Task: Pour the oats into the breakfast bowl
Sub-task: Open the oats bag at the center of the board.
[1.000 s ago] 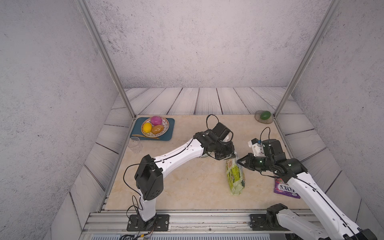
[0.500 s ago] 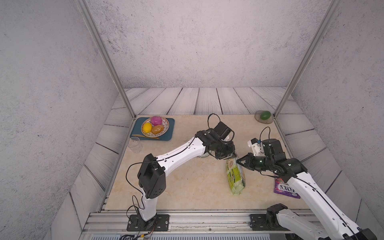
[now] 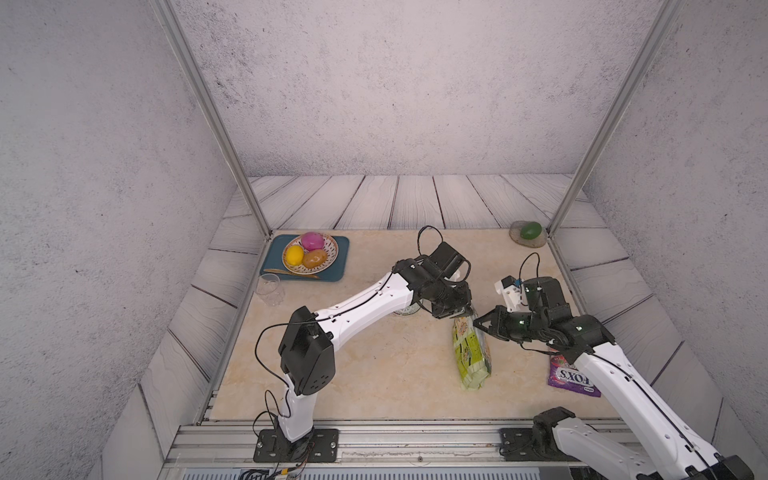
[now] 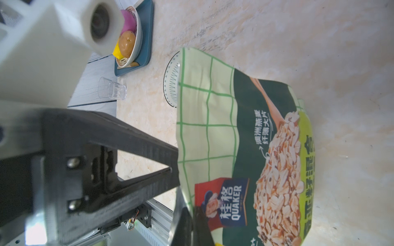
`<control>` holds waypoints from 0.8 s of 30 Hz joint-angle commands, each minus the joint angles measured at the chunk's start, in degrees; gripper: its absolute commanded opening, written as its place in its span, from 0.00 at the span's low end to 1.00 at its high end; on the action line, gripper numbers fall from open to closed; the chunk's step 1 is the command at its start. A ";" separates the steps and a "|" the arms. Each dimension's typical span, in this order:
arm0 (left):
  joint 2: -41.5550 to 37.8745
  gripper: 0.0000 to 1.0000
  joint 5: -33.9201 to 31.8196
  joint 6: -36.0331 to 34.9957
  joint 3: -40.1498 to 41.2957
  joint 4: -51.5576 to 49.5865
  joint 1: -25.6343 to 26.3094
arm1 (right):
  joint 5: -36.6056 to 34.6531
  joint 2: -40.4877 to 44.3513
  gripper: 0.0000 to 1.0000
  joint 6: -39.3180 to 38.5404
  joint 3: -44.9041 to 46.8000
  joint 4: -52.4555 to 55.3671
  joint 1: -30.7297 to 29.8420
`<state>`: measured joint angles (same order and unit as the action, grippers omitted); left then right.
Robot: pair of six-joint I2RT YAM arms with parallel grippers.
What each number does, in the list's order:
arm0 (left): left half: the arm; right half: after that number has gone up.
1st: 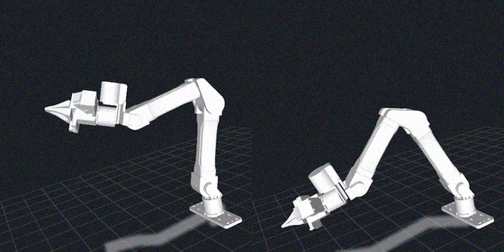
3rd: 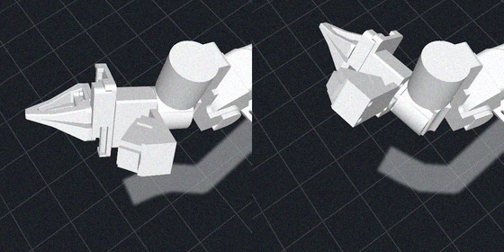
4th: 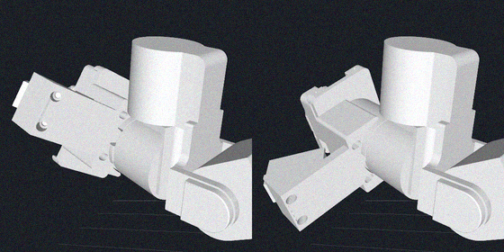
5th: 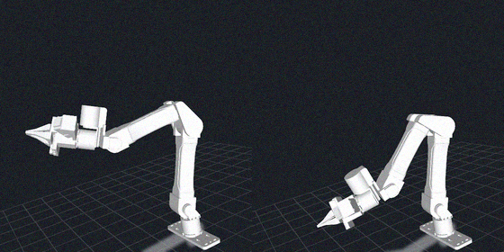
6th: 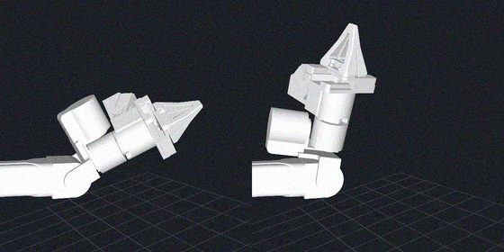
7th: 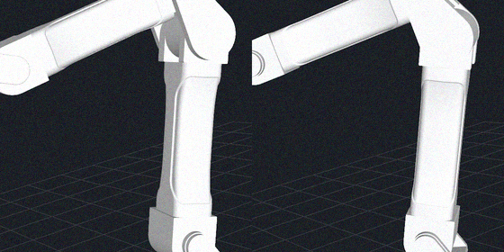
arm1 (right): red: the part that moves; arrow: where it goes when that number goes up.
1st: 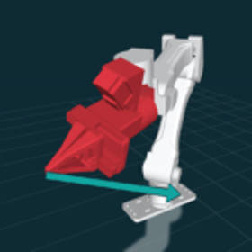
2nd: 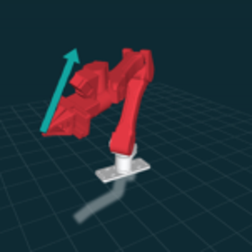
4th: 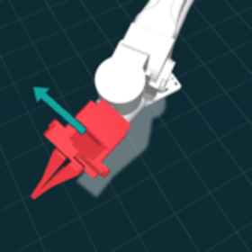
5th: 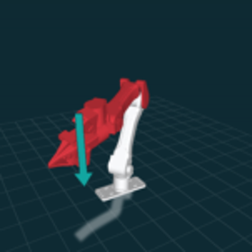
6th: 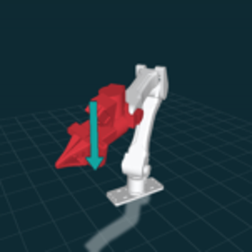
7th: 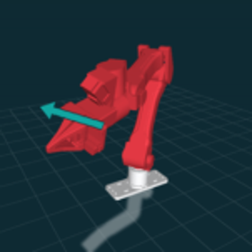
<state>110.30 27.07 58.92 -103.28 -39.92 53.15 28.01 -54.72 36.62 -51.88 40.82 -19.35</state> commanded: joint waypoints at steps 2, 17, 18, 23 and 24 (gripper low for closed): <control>1.06 0.00 -0.77 -1.05 -0.25 -1.49 0.20 | -1.67 -0.25 0.08 -0.62 -1.94 0.49 0.04; 0.80 0.00 -0.90 -1.07 -0.10 -1.22 0.29 | -5.58 -0.52 0.00 -1.38 -1.71 2.91 0.02; 0.79 0.00 -1.07 -1.08 -0.11 -1.21 0.29 | -7.40 -0.25 0.00 -1.45 -1.88 3.59 0.04; -0.57 0.00 -1.74 -0.12 1.99 0.27 0.24 | -23.54 0.00 0.00 -4.91 -2.86 10.26 -1.33; -0.61 0.00 -1.33 0.29 2.59 0.93 0.20 | -25.91 -0.37 0.00 -5.87 -2.81 11.07 -1.95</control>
<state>110.28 26.59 59.00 -102.63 -39.03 53.71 15.18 -54.92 34.20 -53.65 45.82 -20.56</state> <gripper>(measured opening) 0.039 0.047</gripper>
